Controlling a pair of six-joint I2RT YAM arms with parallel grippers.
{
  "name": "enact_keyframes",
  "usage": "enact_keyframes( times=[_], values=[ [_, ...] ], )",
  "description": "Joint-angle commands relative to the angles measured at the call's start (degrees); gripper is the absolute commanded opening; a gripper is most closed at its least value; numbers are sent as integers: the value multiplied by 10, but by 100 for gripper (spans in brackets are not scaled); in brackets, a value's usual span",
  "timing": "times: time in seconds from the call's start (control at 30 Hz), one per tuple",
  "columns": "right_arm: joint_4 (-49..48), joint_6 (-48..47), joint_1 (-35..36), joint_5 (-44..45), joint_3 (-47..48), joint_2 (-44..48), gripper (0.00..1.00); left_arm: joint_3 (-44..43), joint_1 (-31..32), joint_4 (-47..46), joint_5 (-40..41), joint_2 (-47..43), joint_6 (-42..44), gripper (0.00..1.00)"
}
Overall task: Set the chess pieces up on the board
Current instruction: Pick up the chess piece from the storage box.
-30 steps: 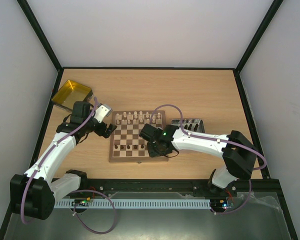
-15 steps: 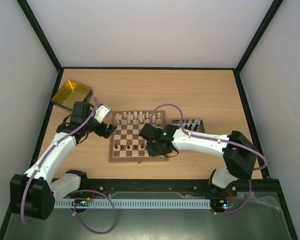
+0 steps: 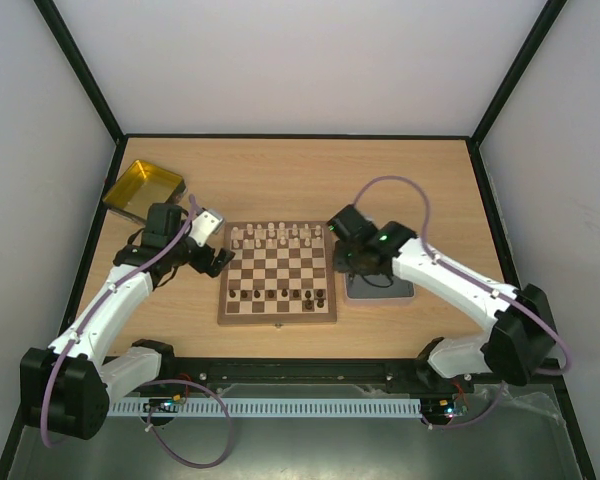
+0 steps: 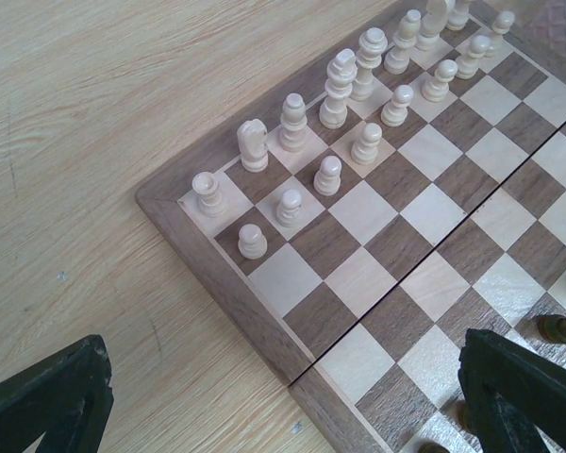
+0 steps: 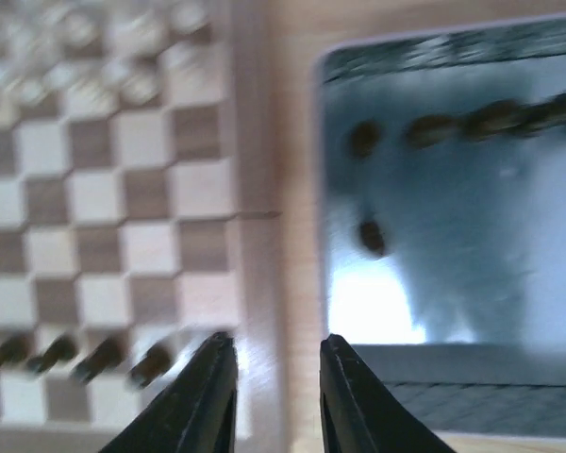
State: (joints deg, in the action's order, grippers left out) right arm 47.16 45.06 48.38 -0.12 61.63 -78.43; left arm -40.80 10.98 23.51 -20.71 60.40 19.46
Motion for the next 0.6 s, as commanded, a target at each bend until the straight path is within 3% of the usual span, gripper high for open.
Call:
enact_keyframes(
  times=[0.0, 0.27, 0.57],
  values=[
    [7, -52, -85, -9, -37, 17, 24, 4, 5, -1, 1, 5, 2, 100],
    [-51, -72, -151, -47, -88, -6, 26, 4, 5, 0, 2, 8, 2, 99],
    [-83, -73, -154, -52, -100, -26, 30, 3, 6, 0, 5, 11, 2, 100]
  ],
)
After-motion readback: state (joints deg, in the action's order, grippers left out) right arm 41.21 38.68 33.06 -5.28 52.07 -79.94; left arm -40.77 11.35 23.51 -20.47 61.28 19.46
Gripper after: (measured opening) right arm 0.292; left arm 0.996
